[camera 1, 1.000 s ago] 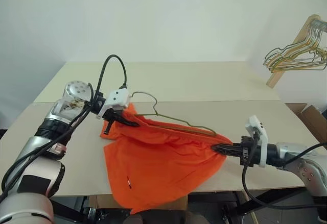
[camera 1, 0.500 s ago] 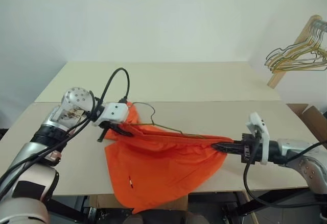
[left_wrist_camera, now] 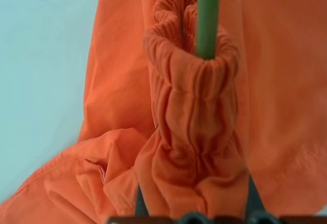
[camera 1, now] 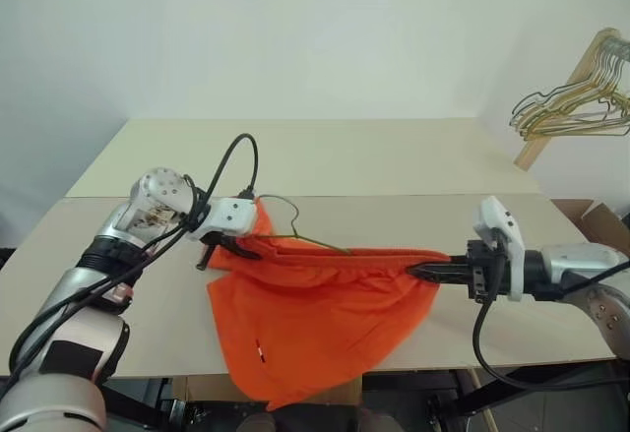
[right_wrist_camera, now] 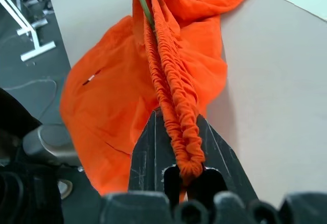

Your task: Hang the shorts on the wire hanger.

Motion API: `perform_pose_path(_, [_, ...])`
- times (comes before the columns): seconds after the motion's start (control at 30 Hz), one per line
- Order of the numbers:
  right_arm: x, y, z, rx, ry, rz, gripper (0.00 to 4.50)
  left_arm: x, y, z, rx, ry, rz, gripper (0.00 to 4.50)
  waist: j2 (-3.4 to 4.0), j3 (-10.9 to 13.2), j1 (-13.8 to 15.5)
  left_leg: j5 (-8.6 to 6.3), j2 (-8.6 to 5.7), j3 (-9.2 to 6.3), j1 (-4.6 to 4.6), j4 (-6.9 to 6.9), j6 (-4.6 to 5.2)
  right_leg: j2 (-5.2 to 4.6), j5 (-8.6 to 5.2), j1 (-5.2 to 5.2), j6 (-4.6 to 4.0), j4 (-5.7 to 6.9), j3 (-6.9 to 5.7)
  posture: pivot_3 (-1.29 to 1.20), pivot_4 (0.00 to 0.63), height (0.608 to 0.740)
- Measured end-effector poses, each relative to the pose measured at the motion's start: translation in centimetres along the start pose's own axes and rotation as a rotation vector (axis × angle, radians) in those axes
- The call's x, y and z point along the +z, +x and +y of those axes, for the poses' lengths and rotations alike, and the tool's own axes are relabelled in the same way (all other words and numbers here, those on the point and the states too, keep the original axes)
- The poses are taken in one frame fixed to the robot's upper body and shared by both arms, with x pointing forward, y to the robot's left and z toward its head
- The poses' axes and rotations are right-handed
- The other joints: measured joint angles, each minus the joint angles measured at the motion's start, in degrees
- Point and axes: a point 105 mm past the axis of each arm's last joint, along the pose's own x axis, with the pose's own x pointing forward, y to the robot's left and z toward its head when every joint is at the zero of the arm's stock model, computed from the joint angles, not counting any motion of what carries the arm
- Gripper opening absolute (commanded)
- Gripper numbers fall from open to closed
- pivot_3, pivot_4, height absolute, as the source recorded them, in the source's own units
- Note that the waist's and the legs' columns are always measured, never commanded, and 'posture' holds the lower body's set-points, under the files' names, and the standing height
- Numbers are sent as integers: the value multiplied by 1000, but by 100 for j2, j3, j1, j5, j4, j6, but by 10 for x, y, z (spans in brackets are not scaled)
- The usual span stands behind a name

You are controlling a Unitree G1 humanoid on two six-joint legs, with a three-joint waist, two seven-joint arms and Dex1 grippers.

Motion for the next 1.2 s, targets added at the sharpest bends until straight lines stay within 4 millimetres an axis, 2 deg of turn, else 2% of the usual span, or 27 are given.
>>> perform_pose_path(0.1, [-1, -2, -3, -25, -10, 17, 2342, -6, 1, -1, -6, -33, 21, 0, 0, 0, -9, 0, 1, 0, -1, 0, 0, 1, 0, -2, 0, 1, 0, -90, 0, 740])
perform_pose_path(0.3, [-2, -2, 2, -5, -15, 24, 4450, 4, 2, 10, 20, -18, -4, 0, 0, 0, 2, 0, 1, -1, -5, 2, 0, 0, 0, -2, 0, -1, -1, -90, 0, 740])
perform_pose_path(0.5, [-1, -7, -1, -39, -25, 37, 4450, 6, 0, 11, 32, -23, -23, 0, 0, 0, -11, 0, 1, -1, -3, 2, 0, 0, 0, -3, 0, 4, -1, -90, 0, 740])
perform_pose_path(0.57, [9, -6, -4, -77, -71, 48, 4450, 10, 1, 14, 44, -23, -48, 0, 0, 0, -12, 0, 1, -1, -4, 3, 0, -1, 0, -6, 0, 8, 0, -90, 0, 740])
perform_pose_path(0.67, [36, 1, -3, -118, -168, 88, 4450, 25, -4, 25, 66, -19, -99, 0, 1, 0, -19, 0, 2, -2, -8, 3, 0, 0, 0, -13, -1, 10, 0, -93, 0, 740])
perform_pose_path(0.83, [47, 15, 2, -141, -212, 177, 4450, 41, -11, 29, 69, 17, -145, 0, 2, 0, -27, 0, 3, -4, -33, 3, 0, -3, 0, -42, -1, 9, 9, -90, 0, 740])
perform_pose_path(0.97, [47, 19, 0, -183, -260, 272, 4450, 42, -9, 27, 56, 18, -151, 0, 2, 0, -25, 0, 2, -5, -60, 14, 0, -4, 1, -78, -1, 27, 15, -93, 0, 740])
perform_pose_path(1.07, [34, 26, -10, -240, -317, 390, 4450, 43, -9, 26, 55, 26, -152, 0, 2, 0, -29, 0, 2, 2, -59, 16, 0, -5, 1, -81, -1, 34, 16, -105, 0, 740])
perform_pose_path(1.2, [16, 42, -18, -216, -301, 458, 4450, 46, -7, 27, 51, 36, -158, 0, 2, 0, -88, 0, 1, 16, -59, 16, 0, -3, 1, -82, -1, 39, 16, -99, 0, 740])
